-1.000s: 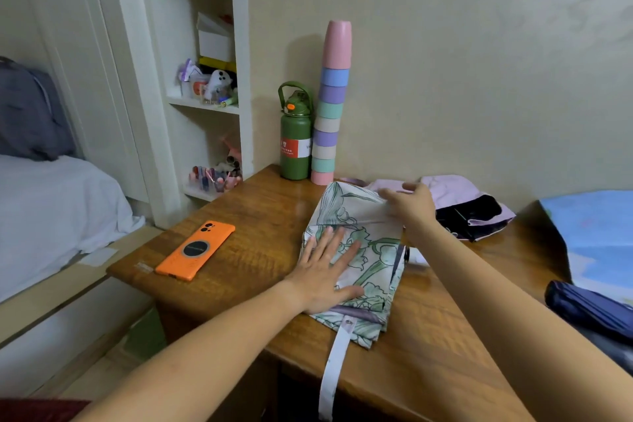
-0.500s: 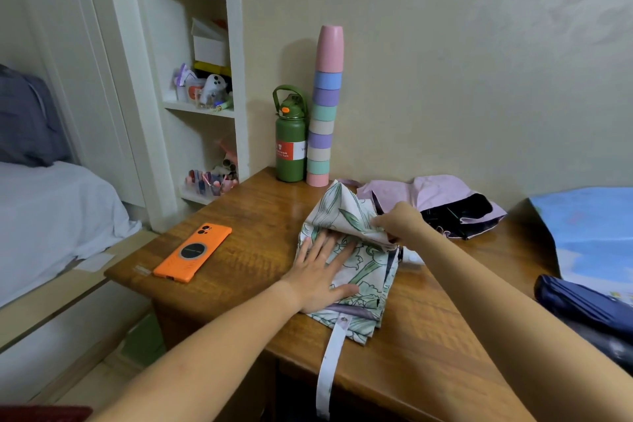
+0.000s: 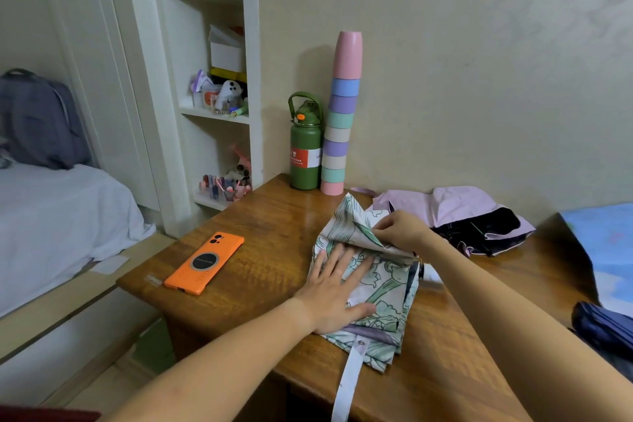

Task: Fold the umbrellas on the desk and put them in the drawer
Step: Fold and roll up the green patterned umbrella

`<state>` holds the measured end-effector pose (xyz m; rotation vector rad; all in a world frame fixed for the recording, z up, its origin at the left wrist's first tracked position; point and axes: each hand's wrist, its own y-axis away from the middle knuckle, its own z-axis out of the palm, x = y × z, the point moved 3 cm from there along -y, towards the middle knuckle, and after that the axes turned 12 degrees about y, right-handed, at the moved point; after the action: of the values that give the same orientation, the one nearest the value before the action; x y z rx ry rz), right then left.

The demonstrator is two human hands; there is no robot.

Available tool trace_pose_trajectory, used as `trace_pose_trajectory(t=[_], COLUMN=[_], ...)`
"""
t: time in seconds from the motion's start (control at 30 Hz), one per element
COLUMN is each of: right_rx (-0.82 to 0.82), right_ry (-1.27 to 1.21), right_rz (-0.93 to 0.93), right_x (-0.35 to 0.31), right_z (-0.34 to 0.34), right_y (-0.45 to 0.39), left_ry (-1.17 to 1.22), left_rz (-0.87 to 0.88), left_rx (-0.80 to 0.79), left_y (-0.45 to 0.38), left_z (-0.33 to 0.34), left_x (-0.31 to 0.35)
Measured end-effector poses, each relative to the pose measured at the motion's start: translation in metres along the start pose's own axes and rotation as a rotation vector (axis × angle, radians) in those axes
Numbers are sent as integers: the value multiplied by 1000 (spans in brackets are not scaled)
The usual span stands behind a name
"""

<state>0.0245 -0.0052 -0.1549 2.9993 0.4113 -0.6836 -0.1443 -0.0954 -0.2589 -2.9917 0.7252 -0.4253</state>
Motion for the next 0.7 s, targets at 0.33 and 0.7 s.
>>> trace_pose_trajectory(t=[0.33, 0.7], right_rx=[615, 393], right_ry=[365, 129], right_rz=[37, -360], right_x=[-15, -20], right_z=[-35, -43], right_y=[-5, 52], left_ry=[-3, -103], left_rz=[36, 62], left_rx=[61, 298], left_y=[3, 11], left_z=[-1, -14], left_x=[3, 12])
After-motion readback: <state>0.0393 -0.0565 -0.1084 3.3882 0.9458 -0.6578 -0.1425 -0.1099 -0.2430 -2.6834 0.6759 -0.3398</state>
